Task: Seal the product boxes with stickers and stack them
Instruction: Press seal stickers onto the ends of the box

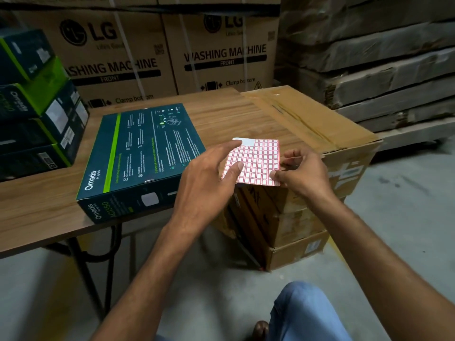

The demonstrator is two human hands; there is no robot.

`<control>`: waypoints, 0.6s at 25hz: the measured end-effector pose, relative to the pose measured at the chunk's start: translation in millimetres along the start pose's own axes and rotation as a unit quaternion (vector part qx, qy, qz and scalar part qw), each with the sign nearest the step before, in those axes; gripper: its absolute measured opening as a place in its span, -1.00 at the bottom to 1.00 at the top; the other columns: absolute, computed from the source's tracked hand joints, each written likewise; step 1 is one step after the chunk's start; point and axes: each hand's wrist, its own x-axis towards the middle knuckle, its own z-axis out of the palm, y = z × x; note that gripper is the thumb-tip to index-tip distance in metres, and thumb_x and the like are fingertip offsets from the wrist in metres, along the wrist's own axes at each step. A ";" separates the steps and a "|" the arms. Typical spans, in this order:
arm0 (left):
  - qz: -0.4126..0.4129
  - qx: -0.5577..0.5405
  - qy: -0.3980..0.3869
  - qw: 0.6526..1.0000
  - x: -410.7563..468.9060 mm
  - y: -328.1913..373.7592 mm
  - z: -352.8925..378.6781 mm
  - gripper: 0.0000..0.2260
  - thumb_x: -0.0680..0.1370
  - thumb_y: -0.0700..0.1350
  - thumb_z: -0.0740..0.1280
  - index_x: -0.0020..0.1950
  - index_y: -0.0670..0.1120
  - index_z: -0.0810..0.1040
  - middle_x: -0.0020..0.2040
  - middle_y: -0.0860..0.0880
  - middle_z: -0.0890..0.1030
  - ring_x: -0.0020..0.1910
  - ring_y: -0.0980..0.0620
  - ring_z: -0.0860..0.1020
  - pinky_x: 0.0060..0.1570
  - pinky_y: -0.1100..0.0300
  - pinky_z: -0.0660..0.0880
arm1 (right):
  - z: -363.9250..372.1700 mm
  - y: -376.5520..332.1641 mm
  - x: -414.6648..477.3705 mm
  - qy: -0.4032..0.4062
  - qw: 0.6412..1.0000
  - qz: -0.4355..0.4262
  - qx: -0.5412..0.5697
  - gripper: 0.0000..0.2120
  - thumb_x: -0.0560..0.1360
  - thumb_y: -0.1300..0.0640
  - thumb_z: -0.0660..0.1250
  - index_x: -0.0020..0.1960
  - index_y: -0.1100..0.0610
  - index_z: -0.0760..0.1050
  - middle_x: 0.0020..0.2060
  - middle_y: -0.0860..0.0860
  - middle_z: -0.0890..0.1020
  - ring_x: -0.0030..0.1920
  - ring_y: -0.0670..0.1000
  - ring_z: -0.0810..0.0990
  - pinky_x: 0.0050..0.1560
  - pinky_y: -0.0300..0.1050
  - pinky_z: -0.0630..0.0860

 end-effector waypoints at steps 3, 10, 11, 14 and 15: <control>-0.064 -0.078 0.018 0.995 -0.7 3.2 -6.9 -0.53 0.63 -0.05 0.44 0.54 0.10 0.48 0.44 0.12 0.55 0.35 0.24 0.51 0.42 0.15 0.46 | -13.6 -12.3 -14.0 -0.059 0.994 0.025 0.087 -0.48 0.45 0.38 0.54 0.30 0.04 0.47 0.09 -0.01 0.71 -0.02 -0.07 0.73 -0.05 -0.07 0.69; -0.242 -0.342 0.063 0.906 1.2 11.4 -33.4 -0.34 0.57 0.06 0.49 0.61 -0.05 0.35 0.42 -0.04 0.60 0.33 0.15 0.59 0.38 0.13 0.51 | -51.1 -34.4 -57.4 -0.195 0.965 -0.054 0.167 -0.64 0.54 0.44 0.38 0.23 0.09 0.53 0.10 0.05 0.74 0.14 0.05 0.73 0.08 0.04 0.64; -0.249 -0.369 0.057 0.894 0.1 12.4 -35.9 -0.33 0.56 0.08 0.49 0.60 -0.08 0.36 0.33 -0.03 0.67 0.28 0.12 0.64 0.37 0.07 0.53 | -52.8 -35.6 -62.1 -0.216 0.959 -0.064 0.170 -0.66 0.54 0.44 0.38 0.22 0.12 0.54 0.11 0.07 0.74 0.15 0.07 0.73 0.11 0.05 0.64; -0.236 -0.432 0.064 0.868 -9.0 18.0 -43.6 -0.61 0.63 -0.10 0.43 0.45 -0.12 0.53 0.03 -0.03 0.78 0.04 0.07 0.74 0.02 0.21 0.64 | -52.0 -38.4 -75.6 -0.260 0.950 -0.090 0.148 -0.67 0.52 0.40 0.42 0.23 0.14 0.58 0.12 0.05 0.74 0.17 0.05 0.72 0.10 -0.05 0.67; -0.224 -0.430 0.072 0.872 -13.1 19.7 -46.6 -0.71 0.65 -0.16 0.41 0.37 -0.12 0.59 -0.01 -0.04 0.78 -0.01 0.05 0.75 -0.08 0.26 0.64 | -50.5 -40.3 -79.9 -0.263 0.951 -0.098 0.130 -0.66 0.51 0.35 0.45 0.24 0.11 0.59 0.12 0.00 0.74 0.17 0.01 0.71 0.11 -0.06 0.68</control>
